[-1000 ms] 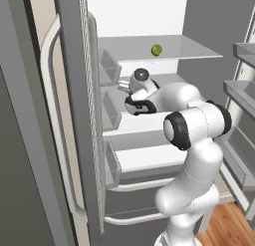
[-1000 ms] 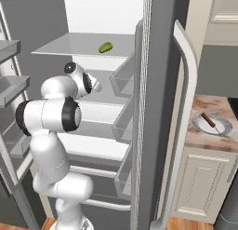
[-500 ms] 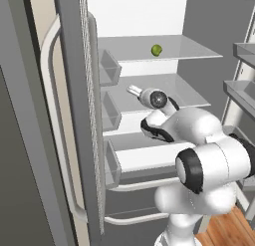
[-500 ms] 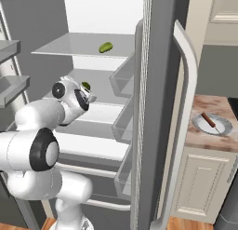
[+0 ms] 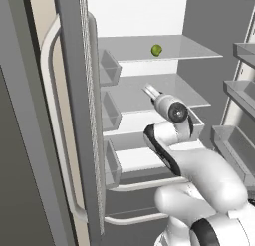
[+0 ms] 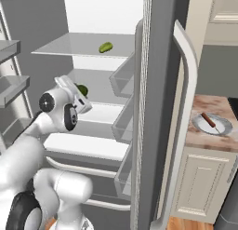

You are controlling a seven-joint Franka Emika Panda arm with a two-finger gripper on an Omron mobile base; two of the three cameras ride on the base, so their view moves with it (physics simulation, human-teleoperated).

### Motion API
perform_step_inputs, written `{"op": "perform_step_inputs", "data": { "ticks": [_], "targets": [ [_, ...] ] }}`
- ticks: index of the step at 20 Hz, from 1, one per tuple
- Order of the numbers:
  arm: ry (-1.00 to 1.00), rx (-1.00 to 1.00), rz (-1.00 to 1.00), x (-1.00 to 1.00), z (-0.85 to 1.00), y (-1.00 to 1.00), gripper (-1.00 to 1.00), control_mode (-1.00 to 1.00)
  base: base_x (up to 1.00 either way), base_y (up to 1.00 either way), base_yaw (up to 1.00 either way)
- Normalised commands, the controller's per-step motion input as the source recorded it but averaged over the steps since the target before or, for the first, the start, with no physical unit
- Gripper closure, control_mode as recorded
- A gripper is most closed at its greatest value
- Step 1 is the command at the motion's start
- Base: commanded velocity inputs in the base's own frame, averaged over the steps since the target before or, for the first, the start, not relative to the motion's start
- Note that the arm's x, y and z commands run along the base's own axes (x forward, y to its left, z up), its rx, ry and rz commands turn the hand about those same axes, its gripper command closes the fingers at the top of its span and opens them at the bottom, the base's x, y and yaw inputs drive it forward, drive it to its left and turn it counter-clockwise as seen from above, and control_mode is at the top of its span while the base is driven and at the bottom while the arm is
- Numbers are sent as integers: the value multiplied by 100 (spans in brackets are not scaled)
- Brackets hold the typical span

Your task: Place the cold items (mango and lime) from the fridge in one tupperware on the dining counter. Place the warm items (kebab skewer and hot dog) in the stove area in another tupperware.

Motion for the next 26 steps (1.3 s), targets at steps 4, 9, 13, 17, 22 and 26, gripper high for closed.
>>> {"op": "perform_step_inputs", "data": {
  "ticks": [4, 9, 13, 17, 22, 26],
  "targets": [
    [17, 13, -3, -100, 51, -17, 100, -100, 0, 0, 0],
    [35, 1, 0, -100, 39, -1, 100, -100, 0, 0, 0],
    [22, -3, -1, -100, -14, -30, 100, -100, 0, 0, 0],
    [3, 0, -1, -87, -29, -10, 100, -100, 0, 0, 0],
    [-1, 0, 0, -50, -1, 0, 100, -100, 0, 0, 0],
    [0, 0, -4, -42, -1, 0, 100, -100, 0, 0, 0]
  ]
}}
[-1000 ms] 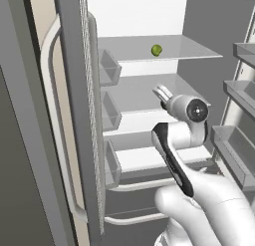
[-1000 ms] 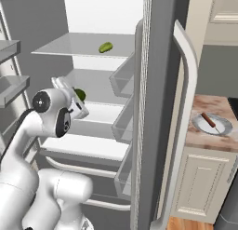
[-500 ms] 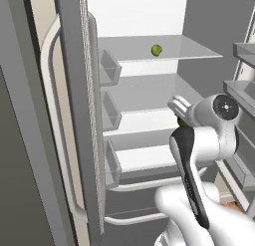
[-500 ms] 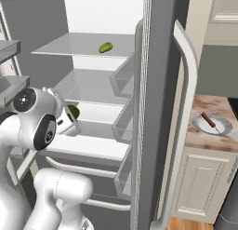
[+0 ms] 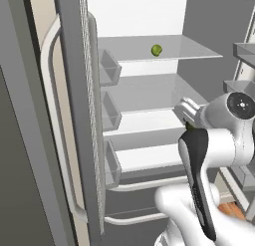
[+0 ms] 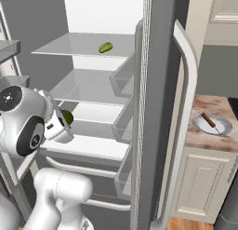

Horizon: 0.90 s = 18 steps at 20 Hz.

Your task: Place the cold items (mango and lime) from the fridge in one tupperware on the dining counter. Place the warm items (kebab skewer and hot dog) in the stove area in another tupperware.

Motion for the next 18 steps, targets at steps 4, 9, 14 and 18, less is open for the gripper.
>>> {"op": "perform_step_inputs", "data": {
  "ticks": [4, 9, 14, 18],
  "targets": [
    [0, 0, 0, 0, 0, 0, 100, 100, -50, 1, -9],
    [0, 0, 0, 0, 0, 0, 100, 100, -51, 7, -14],
    [0, 0, 0, 0, 0, 0, 100, 100, -40, 47, -17],
    [0, 0, 0, 0, 0, 0, 100, 100, -56, 15, -27]
  ]
}}
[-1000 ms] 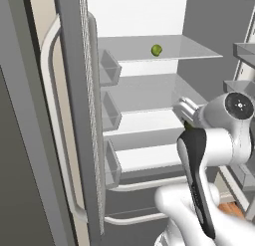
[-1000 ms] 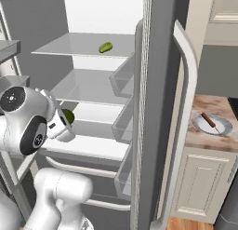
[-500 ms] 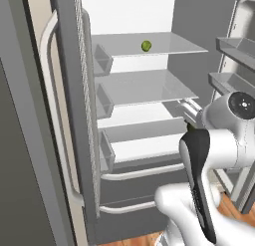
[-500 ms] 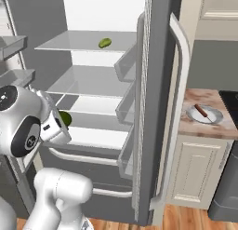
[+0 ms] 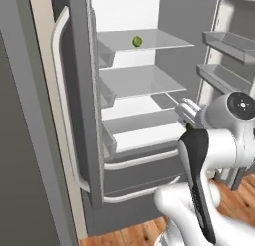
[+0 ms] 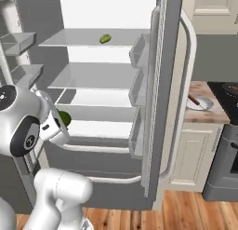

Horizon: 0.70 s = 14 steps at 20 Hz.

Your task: Place the cold items (mango and lime) from the fridge in one tupperware on the dining counter. Place the warm items (kebab skewer and hot dog) in the stove area in another tupperware.

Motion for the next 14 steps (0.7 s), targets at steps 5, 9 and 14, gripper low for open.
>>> {"op": "perform_step_inputs", "data": {
  "ticks": [5, 9, 14],
  "targets": [
    [0, 0, 0, 0, 0, 0, 100, 100, -71, 0, -43],
    [0, 0, 0, 0, 0, 0, 100, 100, -78, 0, -54],
    [0, 0, 0, 0, 0, 0, 100, 100, -83, -1, -51]
  ]
}}
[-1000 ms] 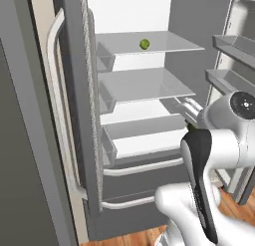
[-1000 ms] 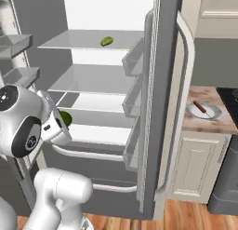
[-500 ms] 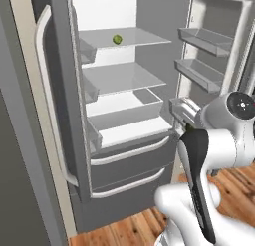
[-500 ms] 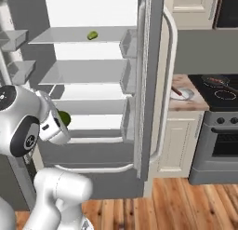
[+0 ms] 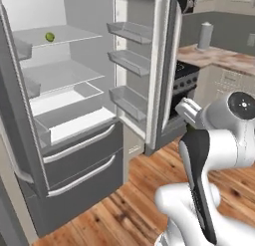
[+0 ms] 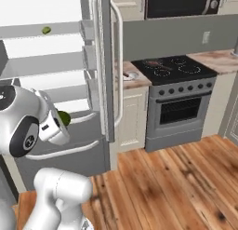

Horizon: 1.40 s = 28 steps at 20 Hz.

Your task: Place the cold items (mango and lime) from the fridge in one tupperware on the dining counter. Place the warm items (kebab skewer and hot dog) in the stove area in another tupperware.

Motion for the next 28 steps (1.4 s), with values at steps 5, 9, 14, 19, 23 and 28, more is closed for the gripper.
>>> {"op": "perform_step_inputs", "data": {
  "ticks": [5, 9, 14, 19, 23, 28],
  "targets": [
    [0, 0, 0, 0, 0, 0, 100, 100, -84, -4, -50],
    [0, 0, 0, 0, 0, 0, 100, 100, -85, -8, -53],
    [0, 0, 0, 0, 0, 0, 100, 100, -53, 1, -63],
    [0, 0, 0, 0, 0, 0, 100, 100, -12, 4, -57],
    [0, 0, 0, 0, 0, 0, 100, 100, 2, 18, -56],
    [0, 0, 0, 0, 0, 0, 100, 100, -25, 0, -52]
  ]
}}
